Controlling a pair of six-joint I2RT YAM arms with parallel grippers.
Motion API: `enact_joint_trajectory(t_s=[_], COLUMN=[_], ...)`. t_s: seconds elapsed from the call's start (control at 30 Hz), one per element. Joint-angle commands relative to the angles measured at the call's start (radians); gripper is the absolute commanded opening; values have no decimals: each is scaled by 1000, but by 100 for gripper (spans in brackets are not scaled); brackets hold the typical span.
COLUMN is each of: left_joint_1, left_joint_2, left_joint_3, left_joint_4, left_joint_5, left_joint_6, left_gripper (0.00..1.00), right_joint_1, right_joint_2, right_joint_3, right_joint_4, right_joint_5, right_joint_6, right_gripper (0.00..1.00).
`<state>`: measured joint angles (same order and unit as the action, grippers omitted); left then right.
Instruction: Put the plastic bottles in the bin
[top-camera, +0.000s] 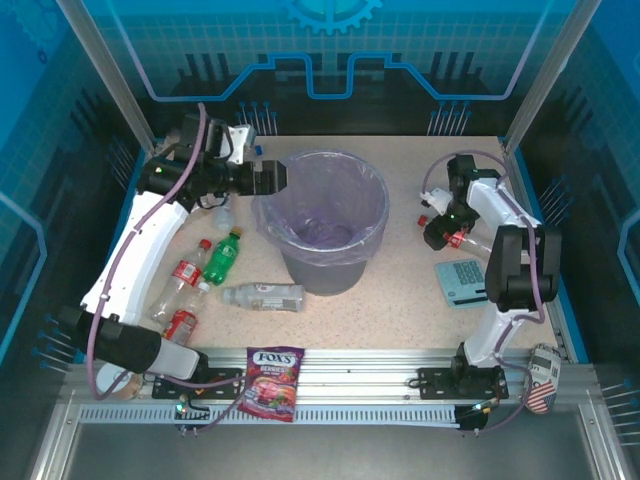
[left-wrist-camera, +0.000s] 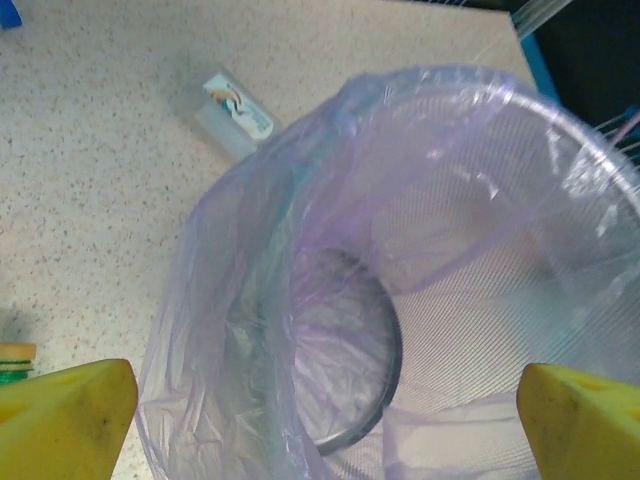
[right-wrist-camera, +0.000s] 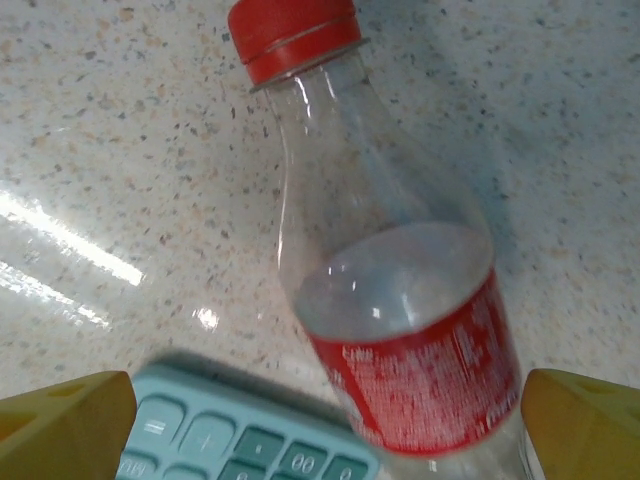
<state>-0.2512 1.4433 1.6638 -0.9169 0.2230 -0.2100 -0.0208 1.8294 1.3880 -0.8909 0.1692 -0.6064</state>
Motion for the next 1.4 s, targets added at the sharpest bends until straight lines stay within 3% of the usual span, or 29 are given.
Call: enact_joint_trajectory(t_s=[0.0,0.23,0.6,1.13,1.37], left_joint_1=[-10,-11,-16,-17,-16], left_joint_2=[-16,-6,12,2,-11], left_joint_3=[-40,-83,-134,-183,-225], left_joint_4=[-38,-6,80,183,229], left_joint_5=[-35,-58,-57,-51,-25], left_joint_6=[29,27,18,-17,-43], left_gripper=[94,84,79,73,73], right_joint_1=[-17,-20,-24,-4,1], right_joint_2=[35,125,150,109,16], right_joint_3=[14,31,26,8,15], right_joint_4=[43,75,114,180,203], right_joint_5=[-34,12,33,107,107], right_joint_6=[-46,-45,-51,-30,-5], right_gripper=[100,100,95,67,56])
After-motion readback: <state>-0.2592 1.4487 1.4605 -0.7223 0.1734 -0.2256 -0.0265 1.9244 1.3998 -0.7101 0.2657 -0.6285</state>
